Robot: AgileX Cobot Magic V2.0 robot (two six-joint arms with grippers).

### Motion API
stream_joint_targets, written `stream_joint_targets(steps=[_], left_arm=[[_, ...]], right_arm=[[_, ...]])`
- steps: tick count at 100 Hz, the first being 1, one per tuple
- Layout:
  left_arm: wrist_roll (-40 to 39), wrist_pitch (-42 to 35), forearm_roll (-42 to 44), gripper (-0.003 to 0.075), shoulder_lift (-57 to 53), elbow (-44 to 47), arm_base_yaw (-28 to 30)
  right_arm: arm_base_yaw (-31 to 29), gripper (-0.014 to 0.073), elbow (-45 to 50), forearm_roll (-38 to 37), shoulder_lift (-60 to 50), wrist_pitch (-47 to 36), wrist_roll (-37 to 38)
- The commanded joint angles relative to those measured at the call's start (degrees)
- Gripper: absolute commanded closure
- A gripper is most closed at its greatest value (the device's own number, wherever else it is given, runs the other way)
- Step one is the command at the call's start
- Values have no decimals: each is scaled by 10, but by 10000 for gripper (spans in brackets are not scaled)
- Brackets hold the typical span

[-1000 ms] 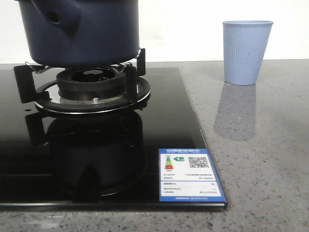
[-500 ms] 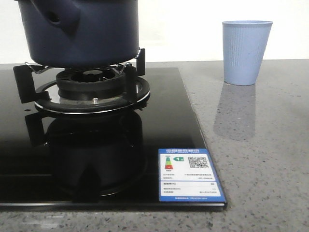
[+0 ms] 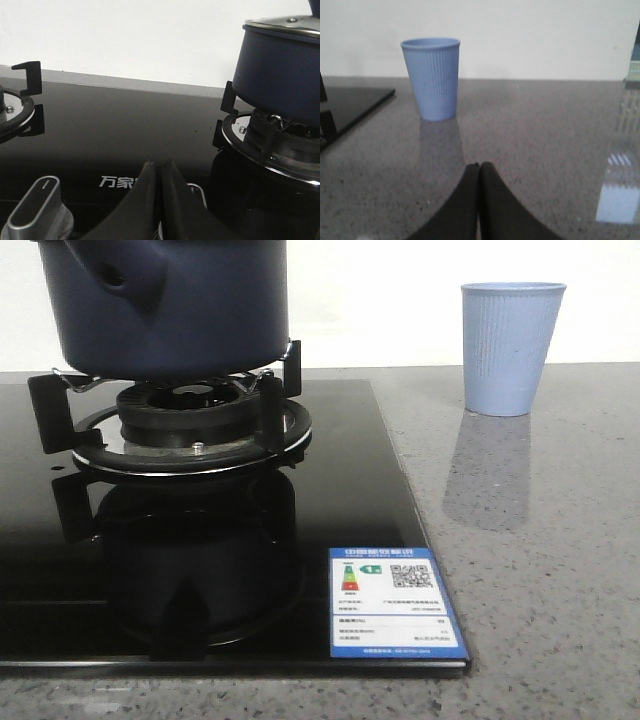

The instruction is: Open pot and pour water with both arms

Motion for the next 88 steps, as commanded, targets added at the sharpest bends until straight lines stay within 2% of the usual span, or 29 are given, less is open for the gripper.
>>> stream_joint_targets(steps=[1,12,88], left_arm=[[-4,-41,-4,739,-16,20,2],[-4,-41,-4,739,-14,20,2],[-4,-41,-4,739,-14,20,2]], right_arm=[[0,667,15,-1,-34,-10,-6],[0,667,16,-2,-31,15,-5],[0,667,16,-9,-31,16,0]])
